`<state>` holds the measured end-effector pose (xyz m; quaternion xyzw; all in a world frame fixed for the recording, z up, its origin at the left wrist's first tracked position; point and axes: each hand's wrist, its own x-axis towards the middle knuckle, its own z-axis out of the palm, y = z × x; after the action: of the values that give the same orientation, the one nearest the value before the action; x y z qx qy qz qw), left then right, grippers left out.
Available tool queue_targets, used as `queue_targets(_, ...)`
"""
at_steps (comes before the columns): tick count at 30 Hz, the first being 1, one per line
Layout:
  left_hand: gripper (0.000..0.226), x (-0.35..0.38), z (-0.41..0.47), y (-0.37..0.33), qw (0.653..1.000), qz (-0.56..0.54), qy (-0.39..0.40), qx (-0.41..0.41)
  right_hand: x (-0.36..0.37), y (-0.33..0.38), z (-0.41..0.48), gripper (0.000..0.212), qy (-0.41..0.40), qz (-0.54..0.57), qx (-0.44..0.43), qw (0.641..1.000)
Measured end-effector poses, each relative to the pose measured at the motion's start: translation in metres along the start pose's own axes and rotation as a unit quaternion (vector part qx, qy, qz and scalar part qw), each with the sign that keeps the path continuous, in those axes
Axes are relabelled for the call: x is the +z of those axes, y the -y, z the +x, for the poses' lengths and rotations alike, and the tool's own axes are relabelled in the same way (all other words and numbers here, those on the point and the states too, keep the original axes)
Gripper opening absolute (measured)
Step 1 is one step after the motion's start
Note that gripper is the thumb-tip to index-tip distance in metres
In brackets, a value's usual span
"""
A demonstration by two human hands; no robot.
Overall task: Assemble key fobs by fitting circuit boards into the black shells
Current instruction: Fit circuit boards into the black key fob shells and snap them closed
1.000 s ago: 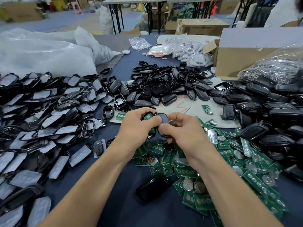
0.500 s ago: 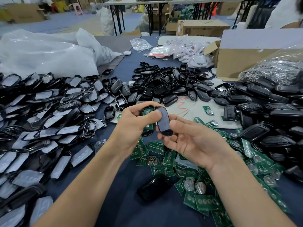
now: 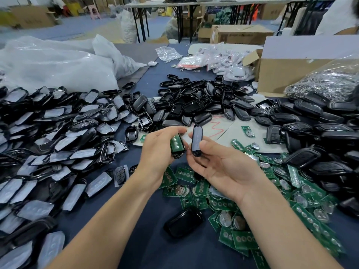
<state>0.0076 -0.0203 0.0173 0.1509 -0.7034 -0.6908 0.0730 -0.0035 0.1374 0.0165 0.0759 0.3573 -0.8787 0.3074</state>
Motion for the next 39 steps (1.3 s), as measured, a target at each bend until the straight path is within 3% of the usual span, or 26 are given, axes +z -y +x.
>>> queue_targets(5,0.039,-0.004,0.004,0.002,0.998,-0.002,0.058,-0.012,-0.001,0.001,0.001,0.037,-0.005,0.001,-0.019,1.000)
queue_targets(9,0.037,-0.007,0.006,0.004,0.995,0.047,0.078,0.036,0.002,-0.002,0.000,0.024,-0.044,-0.122,-0.090,0.987)
queue_targets(11,0.038,-0.009,0.007,0.005,0.993,0.070,0.068,0.060,0.004,-0.005,0.000,0.028,-0.077,-0.215,-0.138,0.964)
queue_targets(14,0.038,-0.008,0.006,0.006,0.992,0.064,0.084,0.062,0.003,-0.011,0.001,0.034,-0.129,-0.405,-0.215,0.879)
queue_targets(17,0.041,-0.010,0.006,0.004,0.992,0.020,0.122,0.033,0.002,-0.014,0.003,0.038,-0.146,-0.492,-0.249,0.821)
queue_targets(22,0.046,-0.015,0.006,0.004,0.987,0.013,0.162,0.020,-0.001,-0.012,0.003,0.037,-0.146,-0.520,-0.262,0.800)
queue_targets(27,0.049,-0.020,0.005,0.003,0.984,0.019,0.173,0.041,-0.003,-0.013,0.003,0.043,-0.150,-0.571,-0.280,0.757)
queue_targets(32,0.056,-0.030,0.006,-0.001,0.978,0.021,0.203,0.050,-0.004,-0.014,0.005,0.048,-0.130,-0.579,-0.291,0.751)
queue_targets(39,0.048,-0.031,0.010,0.002,0.983,0.025,0.174,0.059,-0.008,-0.008,0.007,0.045,-0.073,-0.564,-0.273,0.776)
